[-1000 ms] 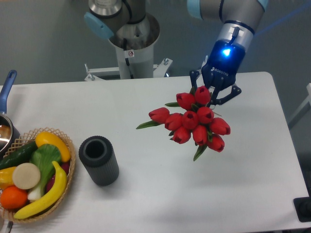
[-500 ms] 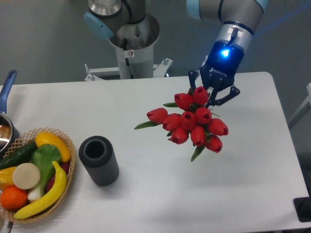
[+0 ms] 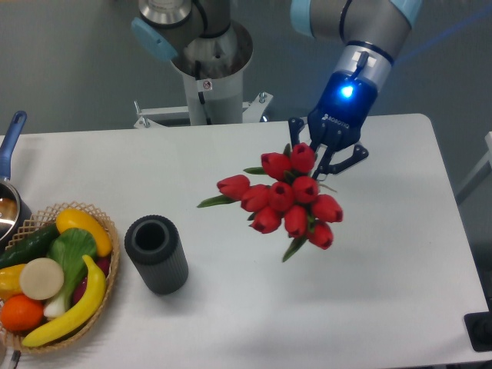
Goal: Insert the flowers into the vase
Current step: 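Carry the tulips over the black vase, stems pointing down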
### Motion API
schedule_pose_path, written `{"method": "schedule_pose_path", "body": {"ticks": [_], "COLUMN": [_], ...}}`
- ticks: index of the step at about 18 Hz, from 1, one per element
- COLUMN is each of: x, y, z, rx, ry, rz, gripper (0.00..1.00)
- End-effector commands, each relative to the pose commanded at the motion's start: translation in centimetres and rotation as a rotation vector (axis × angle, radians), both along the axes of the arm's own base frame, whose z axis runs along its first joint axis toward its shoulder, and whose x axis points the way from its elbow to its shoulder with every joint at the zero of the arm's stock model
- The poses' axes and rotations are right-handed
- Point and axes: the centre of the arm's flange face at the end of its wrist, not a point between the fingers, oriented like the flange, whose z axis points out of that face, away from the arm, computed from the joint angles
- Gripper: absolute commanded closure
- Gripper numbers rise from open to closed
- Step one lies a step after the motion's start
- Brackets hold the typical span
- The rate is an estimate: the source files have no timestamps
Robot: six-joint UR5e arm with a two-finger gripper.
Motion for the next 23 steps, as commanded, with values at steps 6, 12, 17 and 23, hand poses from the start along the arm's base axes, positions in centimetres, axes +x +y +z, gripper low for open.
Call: {"method": "schedule_pose_path", "body": {"ticks": [6, 12, 17, 23], "x": [4.0, 8.3, 11.2, 12.9], "y": [3.4, 6.8, 8.4, 9.7], "z": [0.3, 0.1, -0.5, -0.9], "rx": [0.102, 0.125, 0.178, 0.293], "ry": [-0.037, -0.067, -0.119, -0.117], "rz": [-0.130, -0.235, -0.310, -0.396], "gripper": [0.84, 0.84, 0.84, 0.84]}}
